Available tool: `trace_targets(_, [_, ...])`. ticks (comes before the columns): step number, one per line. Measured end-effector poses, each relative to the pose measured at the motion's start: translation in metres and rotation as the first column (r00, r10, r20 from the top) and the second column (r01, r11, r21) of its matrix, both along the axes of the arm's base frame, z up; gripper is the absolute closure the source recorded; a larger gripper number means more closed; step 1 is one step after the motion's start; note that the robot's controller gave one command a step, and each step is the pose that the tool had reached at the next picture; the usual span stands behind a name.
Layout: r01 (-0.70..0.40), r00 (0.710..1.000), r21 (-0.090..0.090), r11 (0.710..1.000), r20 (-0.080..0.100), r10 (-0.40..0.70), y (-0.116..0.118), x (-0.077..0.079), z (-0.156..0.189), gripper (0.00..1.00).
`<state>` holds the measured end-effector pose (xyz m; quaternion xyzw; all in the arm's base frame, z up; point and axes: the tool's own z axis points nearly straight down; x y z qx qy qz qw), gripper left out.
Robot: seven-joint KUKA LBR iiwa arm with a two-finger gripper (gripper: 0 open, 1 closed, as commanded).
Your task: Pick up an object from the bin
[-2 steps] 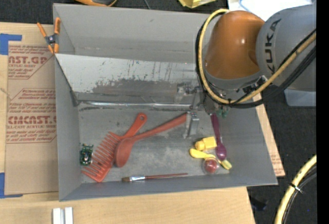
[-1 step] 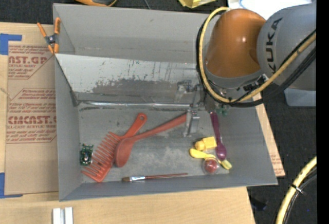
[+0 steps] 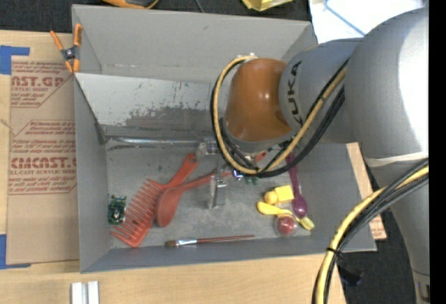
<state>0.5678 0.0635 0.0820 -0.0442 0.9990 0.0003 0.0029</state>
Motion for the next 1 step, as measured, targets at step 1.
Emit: trace_targets(1, [-0.016, 1.0, 0.0, 1.0, 0.012, 0.016, 0.0162, 0.0011, 0.0403, 0.0])
